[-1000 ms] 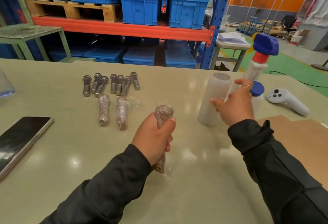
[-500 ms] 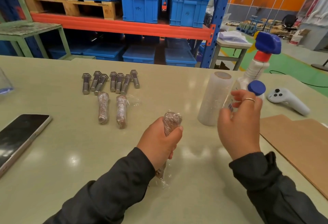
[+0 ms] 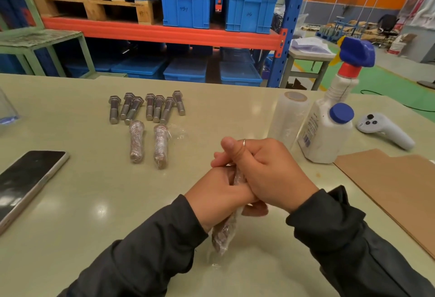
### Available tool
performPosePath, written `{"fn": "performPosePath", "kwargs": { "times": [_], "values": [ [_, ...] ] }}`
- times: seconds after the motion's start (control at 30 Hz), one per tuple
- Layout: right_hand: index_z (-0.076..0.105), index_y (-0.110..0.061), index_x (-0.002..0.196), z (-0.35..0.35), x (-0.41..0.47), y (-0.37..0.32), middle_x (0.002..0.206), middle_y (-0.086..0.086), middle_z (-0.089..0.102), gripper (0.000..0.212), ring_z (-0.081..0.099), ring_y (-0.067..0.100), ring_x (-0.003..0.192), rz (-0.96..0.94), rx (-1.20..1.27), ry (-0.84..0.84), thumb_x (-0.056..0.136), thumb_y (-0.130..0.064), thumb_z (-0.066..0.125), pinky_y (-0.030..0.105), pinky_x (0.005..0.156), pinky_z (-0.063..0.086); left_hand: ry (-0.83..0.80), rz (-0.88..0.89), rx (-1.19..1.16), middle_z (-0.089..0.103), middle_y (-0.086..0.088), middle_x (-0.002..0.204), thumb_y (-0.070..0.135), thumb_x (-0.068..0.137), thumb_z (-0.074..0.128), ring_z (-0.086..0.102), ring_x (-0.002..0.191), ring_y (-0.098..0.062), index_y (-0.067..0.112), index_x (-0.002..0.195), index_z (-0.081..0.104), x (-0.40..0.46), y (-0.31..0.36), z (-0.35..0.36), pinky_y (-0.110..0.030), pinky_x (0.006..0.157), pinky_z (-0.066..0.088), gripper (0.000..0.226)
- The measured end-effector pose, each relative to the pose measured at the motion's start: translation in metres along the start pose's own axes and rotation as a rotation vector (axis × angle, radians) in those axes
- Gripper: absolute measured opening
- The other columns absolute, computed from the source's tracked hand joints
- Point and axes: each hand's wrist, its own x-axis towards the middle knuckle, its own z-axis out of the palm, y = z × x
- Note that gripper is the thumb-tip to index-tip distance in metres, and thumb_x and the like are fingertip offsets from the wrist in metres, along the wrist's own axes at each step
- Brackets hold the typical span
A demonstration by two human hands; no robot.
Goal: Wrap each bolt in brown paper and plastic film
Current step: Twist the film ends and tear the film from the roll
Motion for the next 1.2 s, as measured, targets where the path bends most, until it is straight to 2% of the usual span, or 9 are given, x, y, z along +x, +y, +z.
{"fn": "performPosePath", "kwargs": {
  "times": [0.1, 0.23, 0.43, 0.5, 0.6, 0.8, 0.9, 1.1, 1.2],
  "values": [
    [0.071, -0.021, 0.064, -0.005, 0.002, -0.004, 0.07, -0.002, 0.071, 0.054, 0.068, 0.012, 0.069, -0.006, -0.039, 0.106, 0.074, -0.064, 0.039, 0.033, 0.072, 0.055, -0.11, -0.058, 0.194, 0.068, -0.009, 0.085, 0.019, 0.07, 0.066, 0.064, 0.079, -0.015, 0.016, 0.089, 0.063, -0.006, 0.002, -0.009, -0.019, 0.073, 0.053, 0.019],
    [0.071, -0.014, 0.066, -0.019, 0.013, -0.004, 0.069, 0.002, 0.072, 0.045, 0.069, 0.014, 0.066, 0.052, 0.141, 0.251, 0.091, -0.043, 0.048, 0.031, 0.068, 0.057, -0.102, -0.211, 0.136, 0.054, 0.005, 0.046, 0.016, 0.077, 0.071, 0.048, 0.035, -0.007, 0.016, 0.08, 0.064, -0.013, -0.002, -0.01, -0.018, 0.039, 0.043, 0.008],
    [0.073, -0.009, 0.065, -0.025, 0.012, -0.008, 0.086, 0.007, 0.073, 0.041, 0.068, 0.022, 0.093, -0.083, 0.683, -0.092, 0.086, -0.032, 0.046, 0.037, 0.08, 0.056, -0.656, -0.356, -0.589, 0.034, 0.01, 0.038, 0.007, 0.075, 0.061, 0.024, 0.027, -0.002, 0.011, 0.086, 0.07, -0.022, 0.004, -0.015, -0.007, 0.032, 0.026, 0.014],
    [0.065, -0.011, 0.048, -0.022, 0.009, -0.012, 0.061, 0.006, 0.067, 0.045, 0.069, 0.024, 0.072, -0.1, 0.781, -0.181, 0.083, -0.034, 0.048, 0.036, 0.069, 0.057, -0.702, -0.378, -0.555, 0.036, 0.01, 0.038, 0.008, 0.074, 0.062, 0.026, 0.027, -0.001, 0.011, 0.089, 0.071, -0.023, 0.001, -0.008, -0.007, 0.033, 0.027, 0.017],
    [0.043, -0.02, 0.033, -0.015, 0.007, -0.015, 0.034, 0.0, 0.041, 0.057, 0.05, 0.016, 0.034, -0.067, 0.628, -0.041, 0.084, -0.042, 0.053, 0.024, 0.045, 0.045, -0.468, -0.425, -0.42, 0.033, 0.007, 0.036, 0.007, 0.067, 0.055, 0.026, 0.025, 0.0, 0.015, 0.077, 0.074, -0.019, -0.006, 0.004, -0.007, 0.033, 0.025, 0.024],
    [0.043, -0.015, 0.027, -0.011, 0.019, -0.006, 0.03, -0.002, 0.038, 0.07, 0.041, 0.016, 0.032, 0.083, 0.443, 0.377, 0.092, -0.041, 0.052, 0.027, 0.051, 0.038, 0.168, -0.263, 0.309, 0.043, 0.01, 0.035, 0.014, 0.074, 0.055, 0.037, 0.032, -0.005, 0.026, 0.07, 0.065, -0.004, -0.013, 0.014, -0.014, 0.038, 0.031, 0.015],
    [0.043, -0.016, 0.028, -0.008, 0.026, -0.004, 0.03, -0.001, 0.038, 0.069, 0.041, 0.015, 0.03, 0.098, 0.413, 0.44, 0.092, -0.041, 0.051, 0.024, 0.047, 0.038, 0.364, -0.166, 0.7, 0.059, 0.007, 0.064, 0.021, 0.082, 0.05, 0.056, 0.062, -0.014, 0.024, 0.086, 0.063, 0.004, -0.017, 0.018, -0.022, 0.058, 0.045, 0.014],
    [0.039, -0.01, 0.049, -0.01, 0.053, 0.002, 0.03, -0.002, 0.035, 0.052, 0.038, 0.014, 0.027, 0.365, 0.558, 0.563, 0.094, -0.035, 0.049, 0.023, 0.044, 0.036, 0.509, -0.013, 1.392, 0.037, 0.003, 0.067, 0.03, 0.09, 0.043, 0.047, 0.067, -0.026, 0.018, 0.103, 0.038, 0.018, -0.014, 0.005, -0.028, 0.058, 0.03, 0.019],
    [0.038, -0.012, 0.046, -0.009, 0.051, 0.007, 0.036, -0.001, 0.036, 0.052, 0.039, 0.013, 0.033, 0.4, 0.774, 0.479, 0.094, -0.03, 0.048, 0.019, 0.04, 0.04, 0.391, -0.005, 1.094, 0.047, 0.005, 0.063, 0.019, 0.085, 0.049, 0.047, 0.059, -0.02, 0.012, 0.092, 0.042, 0.02, -0.011, -0.006, -0.03, 0.053, 0.034, 0.012]
  ]
}}
